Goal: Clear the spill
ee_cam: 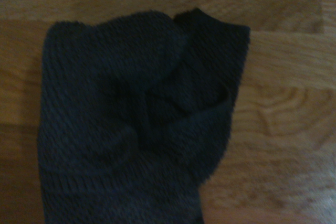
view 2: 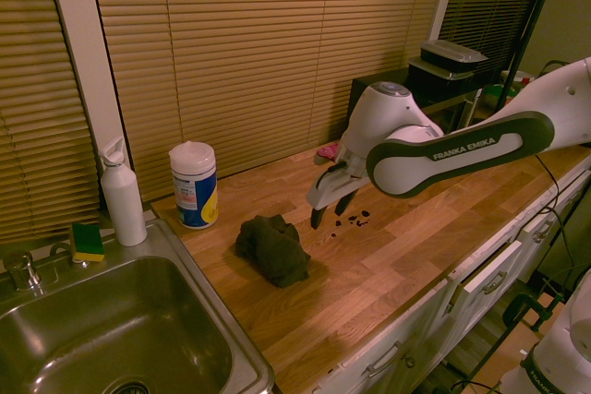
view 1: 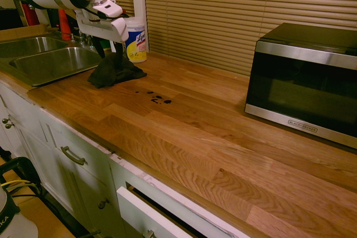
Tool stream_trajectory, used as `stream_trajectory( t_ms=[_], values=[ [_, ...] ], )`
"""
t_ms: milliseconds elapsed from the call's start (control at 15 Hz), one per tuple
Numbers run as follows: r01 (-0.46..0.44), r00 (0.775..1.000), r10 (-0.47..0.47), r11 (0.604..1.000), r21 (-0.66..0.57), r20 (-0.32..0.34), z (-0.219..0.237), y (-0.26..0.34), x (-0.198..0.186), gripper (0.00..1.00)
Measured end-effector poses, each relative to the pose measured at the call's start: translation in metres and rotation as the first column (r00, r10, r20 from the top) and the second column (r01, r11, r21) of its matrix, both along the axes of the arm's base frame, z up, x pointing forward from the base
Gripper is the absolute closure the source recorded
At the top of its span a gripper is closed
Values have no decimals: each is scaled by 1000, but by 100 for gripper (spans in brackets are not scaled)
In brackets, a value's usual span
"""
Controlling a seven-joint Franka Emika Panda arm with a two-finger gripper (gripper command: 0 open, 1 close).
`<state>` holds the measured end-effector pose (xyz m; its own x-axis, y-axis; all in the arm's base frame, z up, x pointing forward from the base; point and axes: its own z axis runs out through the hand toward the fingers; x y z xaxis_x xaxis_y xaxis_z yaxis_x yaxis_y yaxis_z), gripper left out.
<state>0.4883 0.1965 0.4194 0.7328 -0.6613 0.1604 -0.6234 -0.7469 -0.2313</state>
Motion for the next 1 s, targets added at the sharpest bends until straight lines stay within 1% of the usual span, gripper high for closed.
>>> stream_trajectory(
  t_ms=[400, 667, 733, 1000],
  values=[
    [-15, 999, 17, 999, -39, 50, -13, 76, 35, 0],
    [-2, 1000, 4, 998, -63, 30, -35, 98, 54, 0],
    [5, 1000, -3, 998, -69, 20, -43, 99, 59, 100],
    [29, 1000, -30, 996, -82, -7, -68, 93, 78, 100]
  ],
)
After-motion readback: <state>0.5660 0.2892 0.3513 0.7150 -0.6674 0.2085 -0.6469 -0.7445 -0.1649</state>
